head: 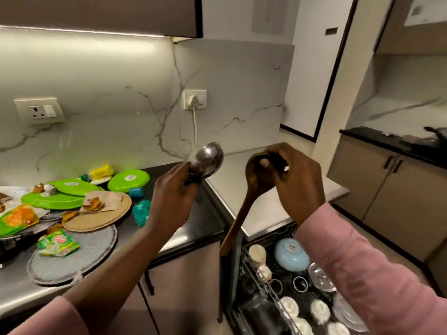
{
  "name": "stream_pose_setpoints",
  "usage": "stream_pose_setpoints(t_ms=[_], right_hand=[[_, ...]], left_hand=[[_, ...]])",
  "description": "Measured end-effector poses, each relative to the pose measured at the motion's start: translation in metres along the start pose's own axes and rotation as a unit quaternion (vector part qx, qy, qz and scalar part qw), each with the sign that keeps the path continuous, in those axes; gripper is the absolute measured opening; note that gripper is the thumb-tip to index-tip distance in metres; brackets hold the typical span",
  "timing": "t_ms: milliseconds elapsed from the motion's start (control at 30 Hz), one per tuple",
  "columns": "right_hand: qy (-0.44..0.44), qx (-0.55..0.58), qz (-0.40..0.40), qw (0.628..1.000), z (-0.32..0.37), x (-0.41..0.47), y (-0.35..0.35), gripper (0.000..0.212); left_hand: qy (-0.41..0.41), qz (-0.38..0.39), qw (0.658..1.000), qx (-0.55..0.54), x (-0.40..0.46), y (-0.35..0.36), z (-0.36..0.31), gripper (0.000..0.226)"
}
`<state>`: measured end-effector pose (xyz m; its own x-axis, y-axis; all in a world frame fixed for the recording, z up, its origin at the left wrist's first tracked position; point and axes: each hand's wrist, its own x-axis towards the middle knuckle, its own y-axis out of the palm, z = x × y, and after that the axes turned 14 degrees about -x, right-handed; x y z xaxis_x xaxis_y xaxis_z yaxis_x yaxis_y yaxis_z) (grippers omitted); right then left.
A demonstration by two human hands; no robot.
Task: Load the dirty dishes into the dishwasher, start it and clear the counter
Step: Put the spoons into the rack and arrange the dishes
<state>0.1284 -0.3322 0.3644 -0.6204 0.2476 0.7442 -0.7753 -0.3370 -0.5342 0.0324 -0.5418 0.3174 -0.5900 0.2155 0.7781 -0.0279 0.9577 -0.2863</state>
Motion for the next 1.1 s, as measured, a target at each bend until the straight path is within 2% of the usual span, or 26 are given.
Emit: stream_pose_setpoints(t_ms=[167, 333, 667, 900, 1100], right_hand=[[0.037, -0.003, 0.035, 0.999, -0.052, -0.031, -0.047, 0.012], [0.031, -0.036, 0.051, 0.998, -0.132, -0.068, -0.117, 0.008], [0.115, -0.123, 0.031, 0.985, -0.283, -0.108, -0.262, 0.012], [0.182, -0.149, -0.036, 0.971, -0.361, -0.108, -0.287, 0.014], [0.206, -0.191, -0.049, 0.959, -0.426, -0.092, -0.273, 0.016]], left_hand=[[-0.017, 0.007, 0.999, -0.041, -0.03, 0.053, -0.05, 0.008], [-0.044, 0.004, 0.998, -0.042, -0.069, 0.136, -0.102, 0.009], [-0.093, 0.065, 0.99, -0.085, -0.122, 0.283, -0.181, 0.016], [-0.102, 0.087, 0.987, -0.092, -0.105, 0.357, -0.183, 0.014], [-0.128, 0.078, 0.983, -0.103, -0.092, 0.419, -0.159, 0.007]])
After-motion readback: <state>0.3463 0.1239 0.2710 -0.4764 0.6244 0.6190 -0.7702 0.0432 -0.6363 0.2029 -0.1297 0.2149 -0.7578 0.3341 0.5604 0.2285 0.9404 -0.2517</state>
